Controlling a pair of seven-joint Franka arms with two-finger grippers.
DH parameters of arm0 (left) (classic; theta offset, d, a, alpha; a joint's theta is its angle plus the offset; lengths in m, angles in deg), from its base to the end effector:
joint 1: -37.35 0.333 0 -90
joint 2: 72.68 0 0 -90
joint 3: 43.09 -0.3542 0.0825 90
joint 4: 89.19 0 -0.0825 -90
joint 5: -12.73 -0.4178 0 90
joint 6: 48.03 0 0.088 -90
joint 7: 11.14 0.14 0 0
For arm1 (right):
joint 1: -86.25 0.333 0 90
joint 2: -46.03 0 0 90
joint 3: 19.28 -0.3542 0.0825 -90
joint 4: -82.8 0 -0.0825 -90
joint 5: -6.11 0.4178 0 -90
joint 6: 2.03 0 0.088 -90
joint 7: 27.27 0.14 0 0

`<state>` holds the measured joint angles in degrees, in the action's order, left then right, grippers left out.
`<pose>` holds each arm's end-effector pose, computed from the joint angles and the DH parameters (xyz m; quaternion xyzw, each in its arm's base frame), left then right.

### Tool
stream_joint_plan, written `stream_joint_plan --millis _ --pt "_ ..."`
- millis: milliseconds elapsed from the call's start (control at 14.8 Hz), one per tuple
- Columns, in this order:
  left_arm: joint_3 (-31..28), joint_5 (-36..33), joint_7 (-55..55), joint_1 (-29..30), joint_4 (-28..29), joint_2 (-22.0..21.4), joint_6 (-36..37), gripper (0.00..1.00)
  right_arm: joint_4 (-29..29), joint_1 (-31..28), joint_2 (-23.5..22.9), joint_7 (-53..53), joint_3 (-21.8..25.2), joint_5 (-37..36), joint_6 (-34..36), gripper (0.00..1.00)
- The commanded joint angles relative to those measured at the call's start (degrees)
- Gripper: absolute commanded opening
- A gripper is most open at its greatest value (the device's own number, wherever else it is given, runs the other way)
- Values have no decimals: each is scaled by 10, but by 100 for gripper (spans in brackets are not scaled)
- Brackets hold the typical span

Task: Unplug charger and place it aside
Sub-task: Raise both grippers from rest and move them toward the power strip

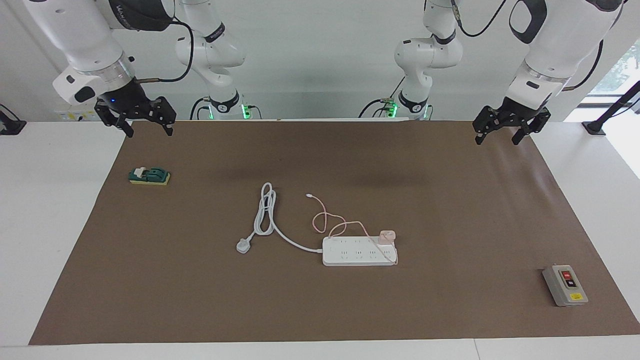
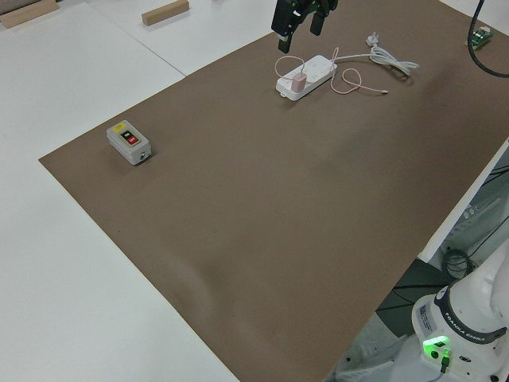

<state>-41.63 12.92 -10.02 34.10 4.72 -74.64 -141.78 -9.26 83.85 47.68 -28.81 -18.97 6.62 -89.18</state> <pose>0.5810 -0.0486 0.6209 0.9986 -0.0508 0.0157 0.0017 0.5700 -0.0257 0.6242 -0.9995 0.0101 0.0283 0.0056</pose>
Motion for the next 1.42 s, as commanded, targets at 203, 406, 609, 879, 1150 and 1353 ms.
stream_joint_plan --millis 203,406,609,879,1150,1353 --pt "4 -3 -5 7 7 -7 -6 100 -12 -3 12 22 -7 -9 1 100" --pt "3 -4 -3 3 18 -10 -6 100 -11 -1 12 27 -11 -6 1 100" --pt "3 -4 -5 7 14 -13 -6 100 -15 0 14 126 -13 -7 -1 100" --pt "2 -4 -12 8 19 -16 2 100 -15 0 13 277 -14 -7 -6 100" --pt "3 -4 -57 4 31 -18 -5 100 -29 0 18 442 -14 -7 -28 100" --pt "3 -4 -133 -1 36 -16 -13 100 -38 1 21 569 -14 -8 -32 100"
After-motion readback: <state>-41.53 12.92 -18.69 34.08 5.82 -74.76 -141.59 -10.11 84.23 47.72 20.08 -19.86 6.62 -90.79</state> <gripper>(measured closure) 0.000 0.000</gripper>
